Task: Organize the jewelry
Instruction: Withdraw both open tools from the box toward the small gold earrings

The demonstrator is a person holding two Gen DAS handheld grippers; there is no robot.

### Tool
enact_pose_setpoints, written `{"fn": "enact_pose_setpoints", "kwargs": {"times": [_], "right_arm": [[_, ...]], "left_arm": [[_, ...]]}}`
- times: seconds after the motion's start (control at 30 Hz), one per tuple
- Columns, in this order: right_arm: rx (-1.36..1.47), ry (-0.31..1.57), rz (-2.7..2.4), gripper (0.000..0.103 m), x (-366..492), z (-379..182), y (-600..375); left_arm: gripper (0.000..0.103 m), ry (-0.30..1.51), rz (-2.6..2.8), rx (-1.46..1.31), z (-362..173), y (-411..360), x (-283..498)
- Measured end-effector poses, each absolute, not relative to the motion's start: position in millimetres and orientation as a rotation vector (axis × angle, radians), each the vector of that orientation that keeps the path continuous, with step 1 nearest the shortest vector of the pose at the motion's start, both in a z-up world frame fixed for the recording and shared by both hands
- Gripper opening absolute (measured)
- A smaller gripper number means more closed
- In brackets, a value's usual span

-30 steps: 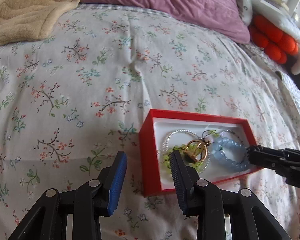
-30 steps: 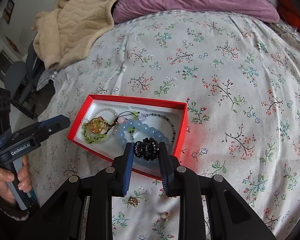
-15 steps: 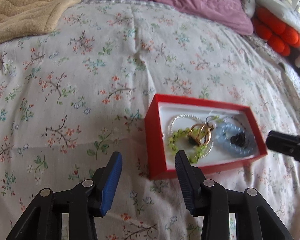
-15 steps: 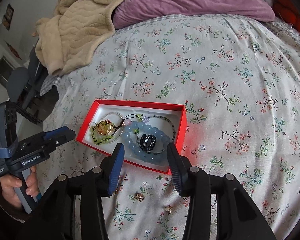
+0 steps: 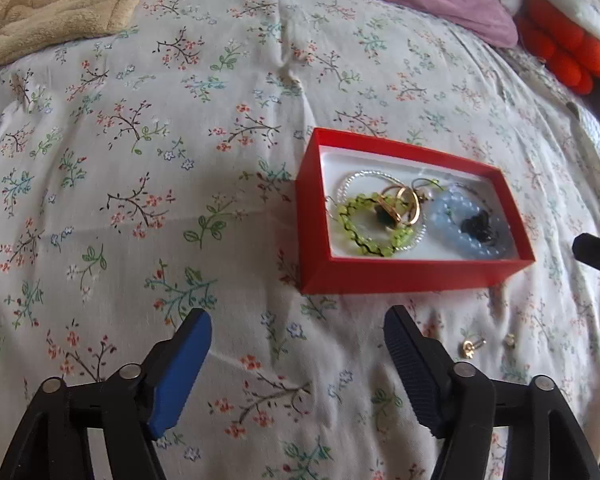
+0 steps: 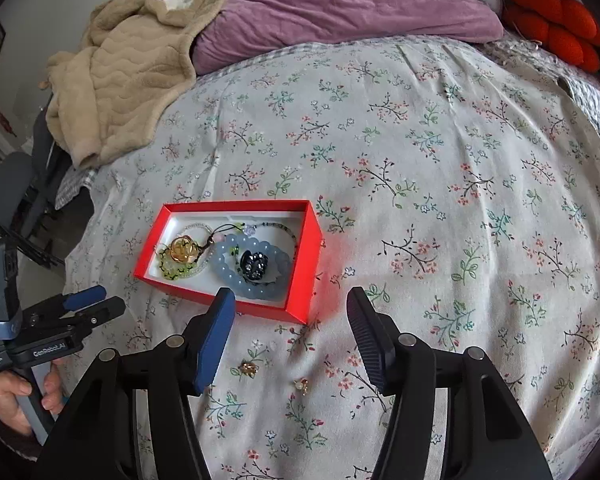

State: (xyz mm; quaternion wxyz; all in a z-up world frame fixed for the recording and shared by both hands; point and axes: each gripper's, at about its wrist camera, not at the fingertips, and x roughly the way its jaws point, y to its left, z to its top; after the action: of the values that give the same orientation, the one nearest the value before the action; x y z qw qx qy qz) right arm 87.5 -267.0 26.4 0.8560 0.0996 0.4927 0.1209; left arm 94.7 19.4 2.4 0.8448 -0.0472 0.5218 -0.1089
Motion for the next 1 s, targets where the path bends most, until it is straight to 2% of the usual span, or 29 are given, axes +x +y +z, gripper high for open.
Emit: {"fn": "enact_pose_setpoints", "kwargs": {"times": [0.17,0.37,1.0], "right_arm": [[0.203,1.054,0.213,0.069,75.4,20.7,-276.0],[0.199,1.084,0.158,0.070,67.0,13.6,-283.9],[0.249,1.292,0.071,0.072,57.3,-27.2,-284.1]], "left_arm": [[0.087,1.101,-0.247,-0.091,6.1,12.4,79.7],[0.091,1.127,-0.269,-0.098,3.3,4.3,68.2],[0.092,1.249,-0.295,-0.097,-31.9,-6.3,66.9]]}}
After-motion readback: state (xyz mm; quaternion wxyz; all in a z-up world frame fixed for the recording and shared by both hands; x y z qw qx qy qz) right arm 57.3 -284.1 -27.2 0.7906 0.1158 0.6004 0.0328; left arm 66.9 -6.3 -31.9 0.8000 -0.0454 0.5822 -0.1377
